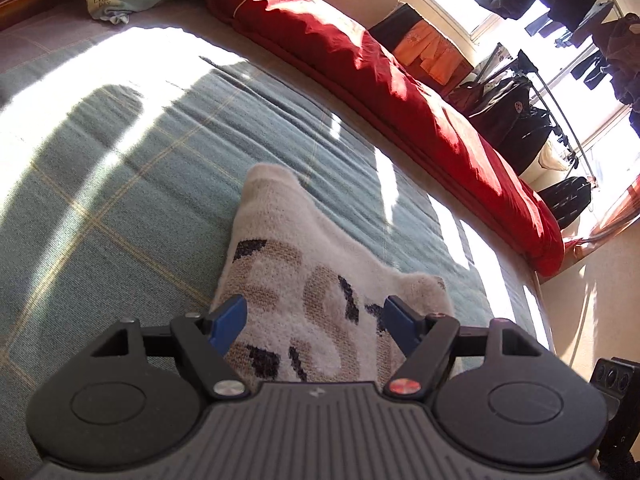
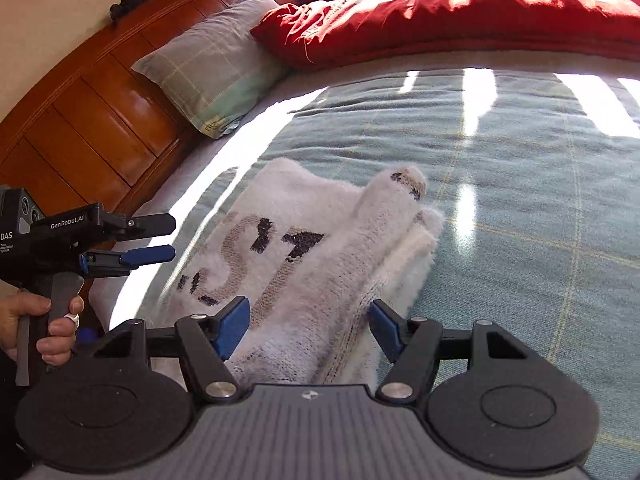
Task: Fold clothes
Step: 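Raise both open grippers away from the folded sweater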
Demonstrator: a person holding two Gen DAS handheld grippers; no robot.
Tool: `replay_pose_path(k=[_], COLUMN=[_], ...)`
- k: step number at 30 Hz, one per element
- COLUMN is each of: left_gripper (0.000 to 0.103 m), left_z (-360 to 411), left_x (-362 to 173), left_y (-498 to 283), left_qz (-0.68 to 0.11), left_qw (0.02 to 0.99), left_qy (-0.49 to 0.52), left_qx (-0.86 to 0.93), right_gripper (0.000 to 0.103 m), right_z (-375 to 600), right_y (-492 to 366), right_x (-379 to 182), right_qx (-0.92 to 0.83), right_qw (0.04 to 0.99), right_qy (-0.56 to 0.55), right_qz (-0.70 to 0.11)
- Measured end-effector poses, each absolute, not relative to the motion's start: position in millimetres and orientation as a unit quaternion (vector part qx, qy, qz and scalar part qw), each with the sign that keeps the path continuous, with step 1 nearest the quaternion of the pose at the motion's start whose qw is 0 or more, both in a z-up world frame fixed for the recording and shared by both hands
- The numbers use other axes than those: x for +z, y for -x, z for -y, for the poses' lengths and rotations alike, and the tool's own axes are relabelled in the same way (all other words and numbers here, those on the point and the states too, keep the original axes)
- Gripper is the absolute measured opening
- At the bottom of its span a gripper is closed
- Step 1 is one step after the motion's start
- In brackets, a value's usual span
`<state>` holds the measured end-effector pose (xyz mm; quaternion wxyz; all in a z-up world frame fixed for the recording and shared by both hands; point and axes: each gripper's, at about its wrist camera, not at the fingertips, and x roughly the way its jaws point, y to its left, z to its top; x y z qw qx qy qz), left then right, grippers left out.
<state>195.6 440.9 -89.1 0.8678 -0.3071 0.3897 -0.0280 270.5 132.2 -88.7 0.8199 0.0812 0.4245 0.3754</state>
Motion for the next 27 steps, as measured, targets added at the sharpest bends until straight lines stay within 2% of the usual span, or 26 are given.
replay_pose_path(k=[3, 6, 11, 17, 22, 25, 27], left_gripper=[0.076, 0.076, 0.077, 0.078, 0.079, 0.079, 0.079], left_z=[-419, -397, -370, -370, -391, -399, -400], left_x=[-82, -77, -83, -117, -137, -140, -140], left_y=[-179, -158, -140, -161, -166, -160, -156], left_qz=[-0.388, -0.384, -0.389, -0.418, -0.414, -0.405, -0.406], left_qw=[0.873, 0.877, 0.880, 0.875, 0.861, 0.857, 0.859], left_qy=[0.294, 0.283, 0.260, 0.239, 0.293, 0.313, 0.308], left_qx=[-0.033, -0.052, -0.082, -0.052, -0.047, -0.052, -0.050], right_gripper=[0.049, 0.044, 0.041, 0.042, 0.043, 0.043, 0.043], right_z=[-141, -160, -175, -162, -166, -182, -190], right_y=[-262, -255, -249, -241, -205, -179, -167], right_x=[-71, -68, -98, -101, -73, -78, -91], right_qx=[0.423, 0.447, 0.439, 0.434, 0.506, 0.555, 0.562], right_qw=[0.822, 0.818, 0.807, 0.809, 0.793, 0.756, 0.735], right_qy=[-0.041, 0.026, 0.134, 0.133, 0.167, 0.230, 0.272], right_qz=[-0.381, -0.360, -0.371, -0.373, -0.296, -0.261, -0.265])
